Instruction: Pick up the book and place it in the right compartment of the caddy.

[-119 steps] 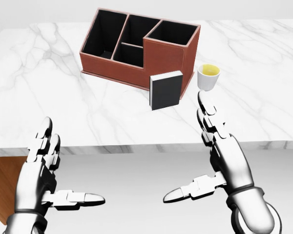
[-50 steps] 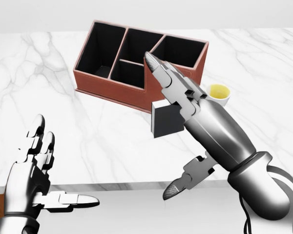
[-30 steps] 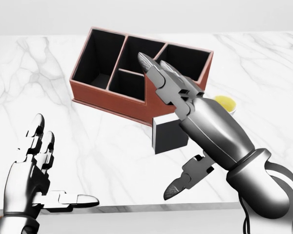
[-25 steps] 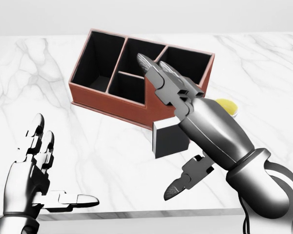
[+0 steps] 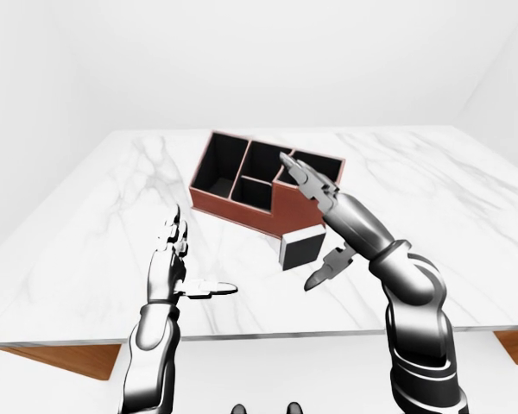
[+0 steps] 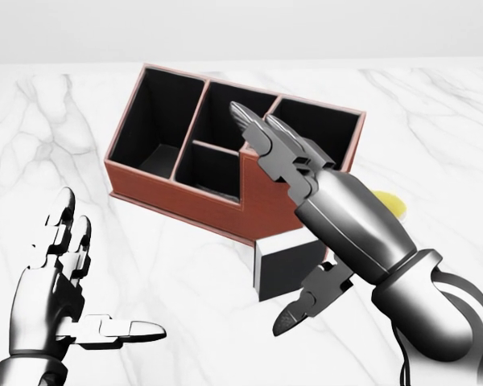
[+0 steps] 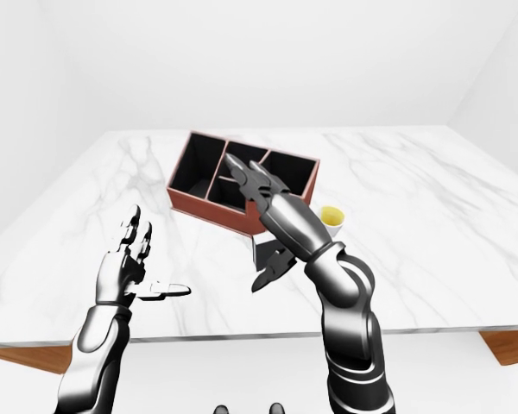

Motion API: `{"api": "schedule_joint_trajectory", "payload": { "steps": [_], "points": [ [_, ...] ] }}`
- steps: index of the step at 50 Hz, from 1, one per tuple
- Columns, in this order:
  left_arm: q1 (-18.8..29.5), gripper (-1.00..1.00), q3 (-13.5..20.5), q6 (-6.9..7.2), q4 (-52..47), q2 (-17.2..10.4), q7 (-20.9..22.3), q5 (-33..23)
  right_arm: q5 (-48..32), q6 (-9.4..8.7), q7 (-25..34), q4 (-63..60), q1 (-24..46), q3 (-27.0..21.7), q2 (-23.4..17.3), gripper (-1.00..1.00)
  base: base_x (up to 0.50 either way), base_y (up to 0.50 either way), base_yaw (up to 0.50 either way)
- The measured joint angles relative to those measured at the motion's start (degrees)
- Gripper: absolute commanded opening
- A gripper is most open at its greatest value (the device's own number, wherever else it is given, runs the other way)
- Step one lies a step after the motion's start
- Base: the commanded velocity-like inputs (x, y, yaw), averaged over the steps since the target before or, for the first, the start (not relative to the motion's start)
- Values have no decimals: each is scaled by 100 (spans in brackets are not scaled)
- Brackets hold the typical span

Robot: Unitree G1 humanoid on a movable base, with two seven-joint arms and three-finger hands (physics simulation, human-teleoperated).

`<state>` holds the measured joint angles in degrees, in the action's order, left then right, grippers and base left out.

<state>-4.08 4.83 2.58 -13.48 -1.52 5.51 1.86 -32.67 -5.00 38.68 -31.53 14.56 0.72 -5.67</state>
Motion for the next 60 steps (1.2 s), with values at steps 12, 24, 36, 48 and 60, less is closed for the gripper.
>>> {"api": "schedule_joint_trajectory", "payload": {
  "steps": [12,24,36,48,60],
  "points": [
    [-1,100,-12,-35,36,1,-17,-20,-34,0,41,-23,-86,15,9,100,23,0,0],
    [-16,100,-10,-53,57,-3,-11,-25,-126,0,104,-81,-179,71,39,100,20,0,0],
    [-43,100,2,-54,39,-4,5,-23,-216,0,132,-132,-242,120,76,100,18,0,0],
    [-70,100,22,-35,-13,-5,22,-15,-274,0,132,-182,-290,140,96,100,16,0,0],
    [-59,100,53,-33,-16,-10,38,2,-370,0,132,-491,-360,211,126,100,0,0,0]
  ]
}}
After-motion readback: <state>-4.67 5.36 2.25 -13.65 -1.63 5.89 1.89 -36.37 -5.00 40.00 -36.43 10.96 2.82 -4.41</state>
